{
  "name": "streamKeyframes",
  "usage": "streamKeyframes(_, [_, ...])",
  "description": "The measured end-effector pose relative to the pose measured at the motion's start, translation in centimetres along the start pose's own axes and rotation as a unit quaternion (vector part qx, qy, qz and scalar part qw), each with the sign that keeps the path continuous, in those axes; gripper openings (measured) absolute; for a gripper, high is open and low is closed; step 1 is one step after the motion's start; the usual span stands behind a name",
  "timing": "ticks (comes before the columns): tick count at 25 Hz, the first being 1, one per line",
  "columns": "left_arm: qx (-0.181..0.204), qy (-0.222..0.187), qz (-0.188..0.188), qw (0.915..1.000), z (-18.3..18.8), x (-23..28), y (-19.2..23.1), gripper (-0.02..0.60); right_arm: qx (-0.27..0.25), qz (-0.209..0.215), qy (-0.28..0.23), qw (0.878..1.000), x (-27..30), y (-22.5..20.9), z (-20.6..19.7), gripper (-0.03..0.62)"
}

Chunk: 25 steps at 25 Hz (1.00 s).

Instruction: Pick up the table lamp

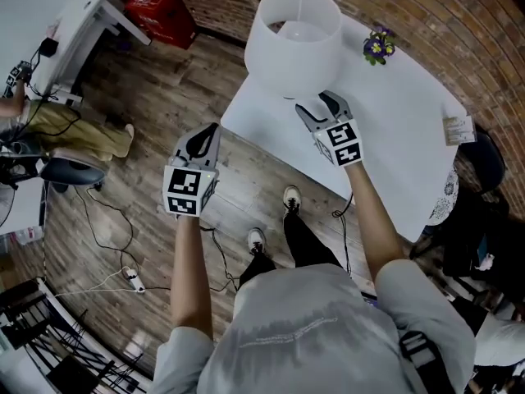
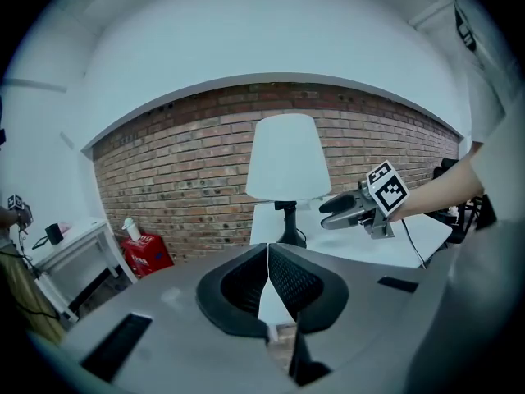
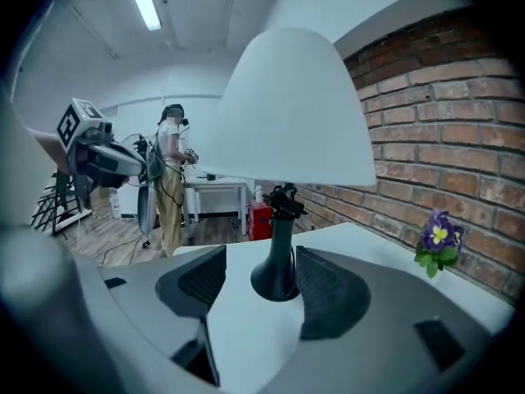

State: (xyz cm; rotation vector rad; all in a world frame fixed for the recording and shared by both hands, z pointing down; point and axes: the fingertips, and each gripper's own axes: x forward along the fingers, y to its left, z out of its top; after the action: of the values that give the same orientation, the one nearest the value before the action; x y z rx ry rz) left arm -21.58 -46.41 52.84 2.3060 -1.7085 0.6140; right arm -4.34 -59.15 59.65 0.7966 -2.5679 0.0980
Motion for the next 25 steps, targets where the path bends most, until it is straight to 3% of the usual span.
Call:
streamKeyframes(5, [-0.013,0.015,0.011,0.9998,-1.0,1.4,0.7,0.014,-0.009,0.02,-0.013,1.0,3.3,-0.7,-0.1,0.287])
streamKeyframes(16, [-0.025,0.035,0.017,0.9989,-2.7,3.2,2.1,0.014,-0.041,0.006,-0.057,0.998,8.3,-1.9,1.2,0.291])
streamKeyframes(25, [-0.018,0.036,0.008,0.9991,-2.2,4.1,2.3,0.014,-0.043,-0.002,-0.072,0.997,11.0,-2.5,1.5,0.258])
